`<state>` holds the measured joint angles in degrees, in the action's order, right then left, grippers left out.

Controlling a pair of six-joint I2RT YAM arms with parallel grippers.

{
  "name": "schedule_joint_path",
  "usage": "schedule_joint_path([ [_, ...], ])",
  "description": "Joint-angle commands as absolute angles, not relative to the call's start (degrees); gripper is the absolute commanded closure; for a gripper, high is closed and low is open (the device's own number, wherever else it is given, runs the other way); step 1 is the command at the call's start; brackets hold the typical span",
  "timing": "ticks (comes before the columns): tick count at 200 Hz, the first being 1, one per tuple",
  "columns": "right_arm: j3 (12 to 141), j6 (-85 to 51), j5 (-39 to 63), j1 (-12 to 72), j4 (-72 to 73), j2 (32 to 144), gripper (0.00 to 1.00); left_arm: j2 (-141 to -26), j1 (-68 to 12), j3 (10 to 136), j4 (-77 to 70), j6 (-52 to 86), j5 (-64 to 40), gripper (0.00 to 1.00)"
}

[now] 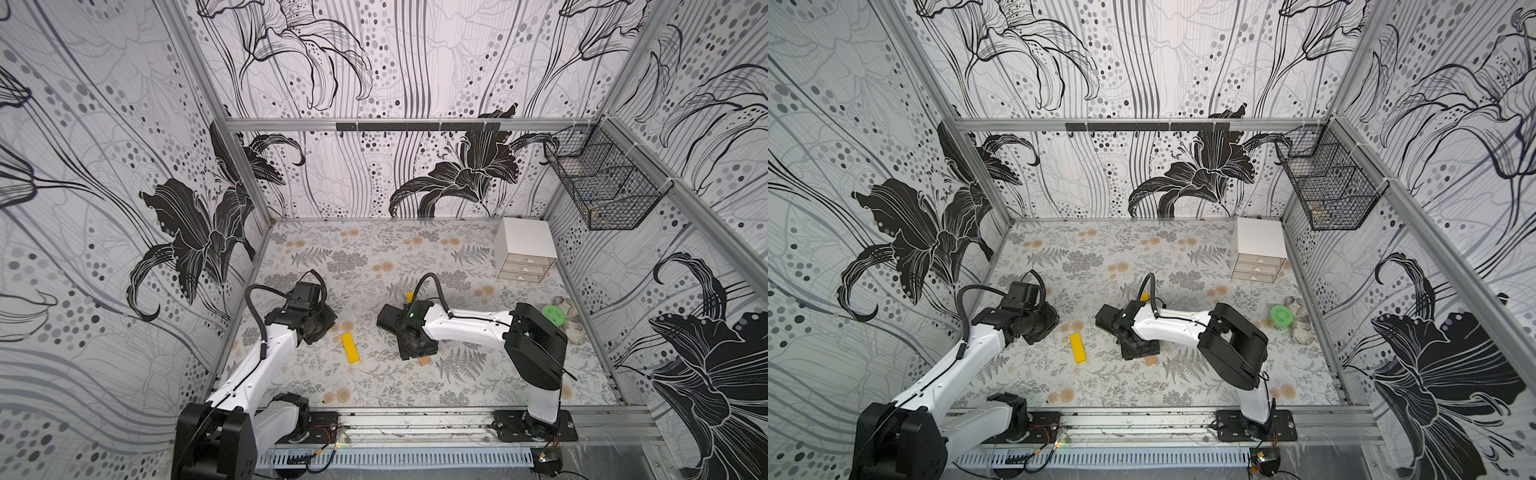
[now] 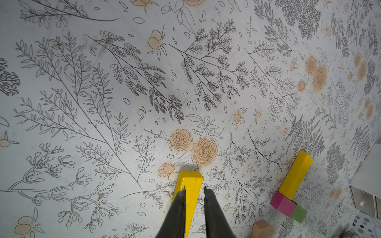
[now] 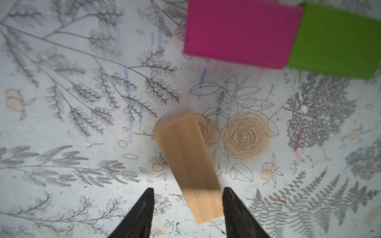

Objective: Assemble the letter h with building blocks
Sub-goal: Place the building block at the center of the board, then pick up the building block from the center of the board.

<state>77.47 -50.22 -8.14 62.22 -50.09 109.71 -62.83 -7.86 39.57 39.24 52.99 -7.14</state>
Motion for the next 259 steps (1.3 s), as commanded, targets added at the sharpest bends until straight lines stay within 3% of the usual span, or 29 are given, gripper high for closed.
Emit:
schedule_joint_path([
  [1, 77.99, -46.21, -8.37, 62.15, -51.57, 109.32, 0.42, -62.76, -7.46, 40.29, 38.93, 52.21, -6.92, 0.8],
  [78, 72.36, -47.25, -6.41, 61.79, -47.91, 108.42, 0.44, -62.99, -7.44, 40.17, 39.11, 51.99, -6.85, 0.8],
  [121, 73.99, -50.45, -7.19, 61.55, -47.86, 108.88, 0.68, -63.32, -7.44, 40.23, 38.94, 52.04, -6.85, 0.8],
  [151, 78.91, -54.04, -6.93, 61.17, -51.74, 112.37, 0.78, -63.72, -7.45, 40.85, 38.98, 52.29, -7.26, 0.8],
  [259, 78.65, -56.54, -5.4, 60.17, -53.43, 111.74, 0.77, -63.22, -7.42, 41.06, 38.76, 52.89, -8.17, 0.8],
])
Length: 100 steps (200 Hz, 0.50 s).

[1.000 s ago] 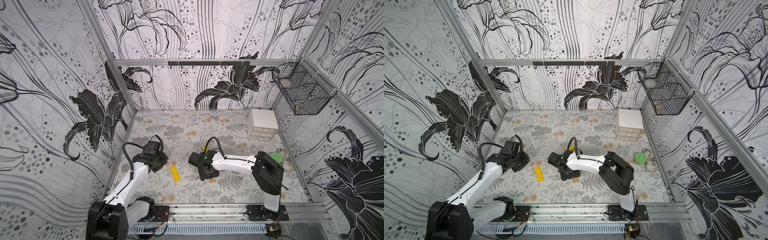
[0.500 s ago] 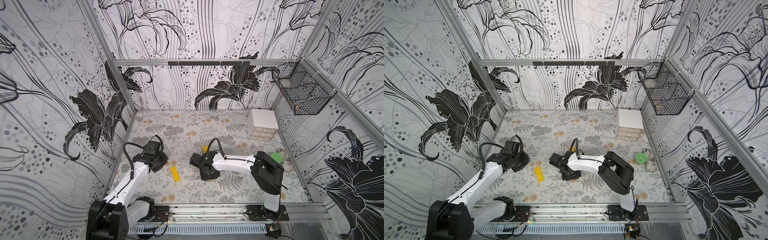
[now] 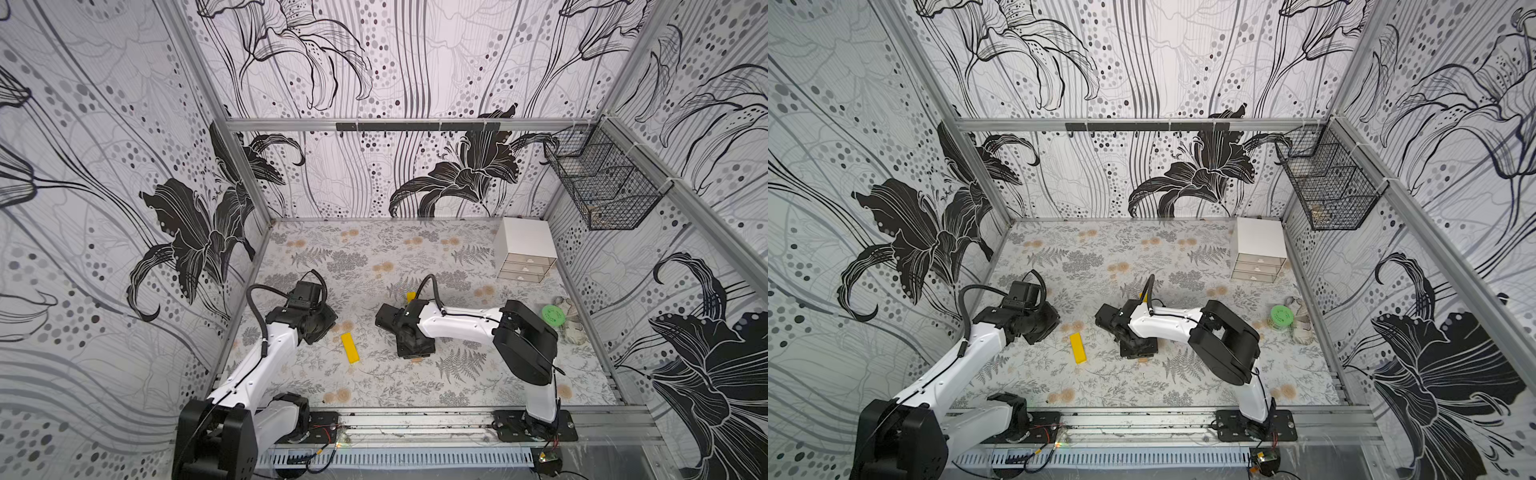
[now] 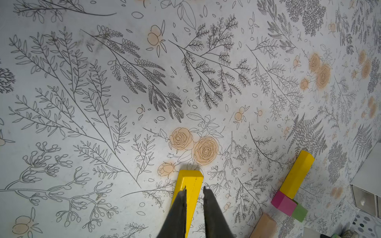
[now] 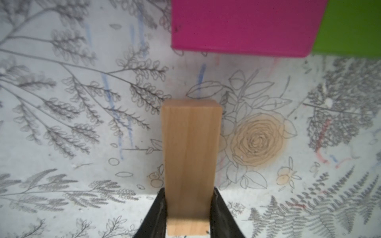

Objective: Assemble the letter h with building blocks
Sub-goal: Pick up the building block from the center of the board, then assemble the building block at the center of the board.

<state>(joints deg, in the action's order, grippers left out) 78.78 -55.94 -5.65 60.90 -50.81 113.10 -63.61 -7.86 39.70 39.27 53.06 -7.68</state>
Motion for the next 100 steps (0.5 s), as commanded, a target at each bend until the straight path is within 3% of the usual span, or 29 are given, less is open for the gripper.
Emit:
schedule_joint_path([
  [1, 78.7, -56.53, -5.43, 60.14, -53.44, 111.77, 0.77, -63.21, -7.45, 41.1, 38.76, 52.9, -8.17, 0.8],
  [100, 78.75, -56.0, -4.4, 58.62, -51.44, 113.25, 0.77, -63.81, -7.42, 41.22, 39.13, 52.21, -8.09, 0.8],
])
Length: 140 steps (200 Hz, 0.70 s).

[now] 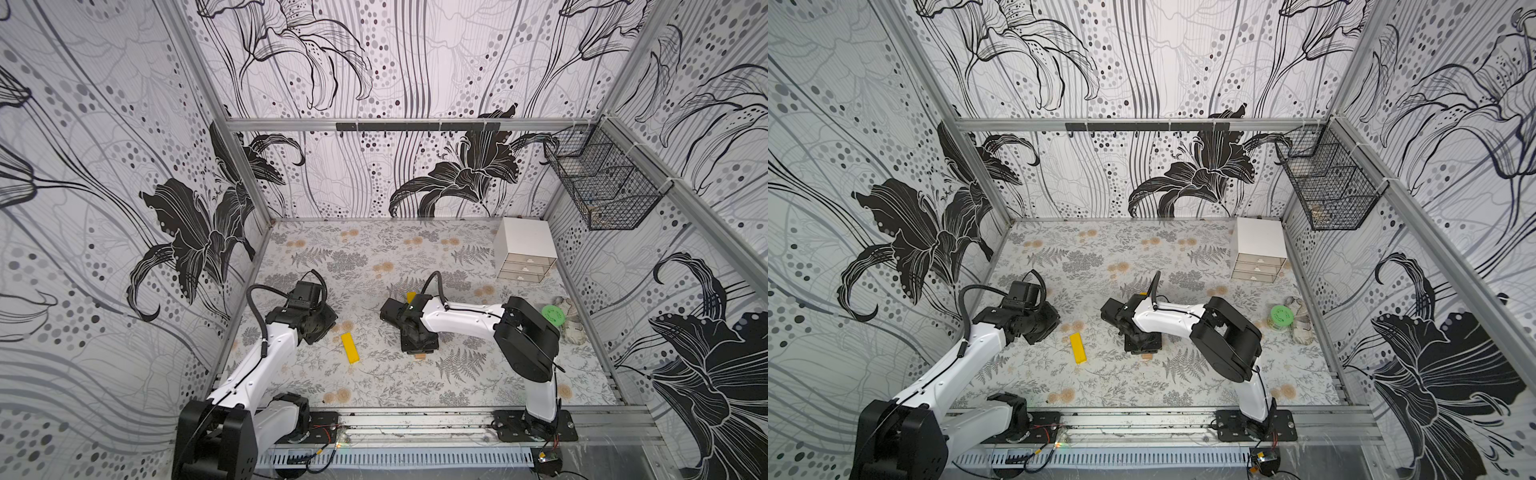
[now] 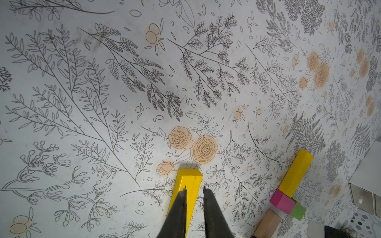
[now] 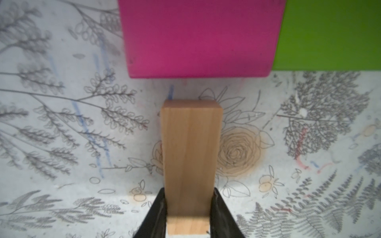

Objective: Assemble the letter h with building blocks
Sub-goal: Assemble the building block at the center of the board.

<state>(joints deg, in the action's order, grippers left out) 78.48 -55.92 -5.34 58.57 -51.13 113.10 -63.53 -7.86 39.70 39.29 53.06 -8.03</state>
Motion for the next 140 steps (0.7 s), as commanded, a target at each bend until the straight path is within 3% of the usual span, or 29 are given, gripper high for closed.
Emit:
schedule_joint_path([
  [1, 78.75, -55.99, -4.4, 58.62, -51.43, 113.27, 0.77, -63.81, -7.44, 41.22, 39.12, 52.21, -8.09, 0.8],
  [140, 80.69, -54.29, -3.65, 58.59, -51.77, 114.57, 0.76, -64.42, -7.43, 40.9, 38.42, 52.32, -8.16, 0.8],
])
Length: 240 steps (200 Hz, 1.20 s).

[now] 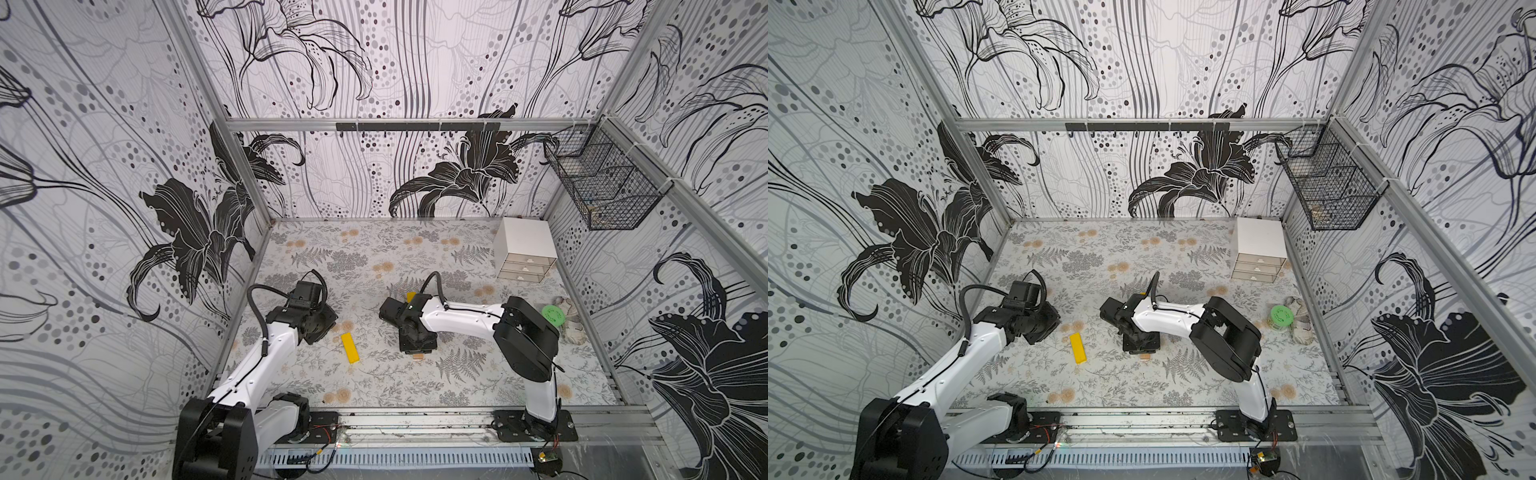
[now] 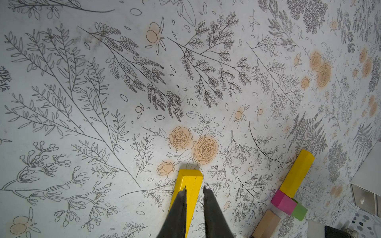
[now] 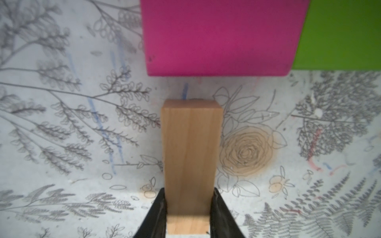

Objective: Assemble the letter h with building blocks
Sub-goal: Assemble the building block at the center of the board.

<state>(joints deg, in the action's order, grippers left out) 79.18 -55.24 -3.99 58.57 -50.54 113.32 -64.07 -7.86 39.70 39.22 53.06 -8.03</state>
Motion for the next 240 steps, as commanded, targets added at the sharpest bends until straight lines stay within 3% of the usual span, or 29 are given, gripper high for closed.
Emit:
schedule_joint_path([
  [1, 80.64, -54.26, -3.67, 58.6, -51.77, 114.63, 0.76, -64.42, -7.45, 40.93, 38.41, 52.35, -8.17, 0.8],
  [240, 81.12, -54.14, -4.11, 57.98, -52.07, 116.27, 0.75, -64.35, -7.47, 40.78, 38.58, 52.14, -7.98, 0.8],
])
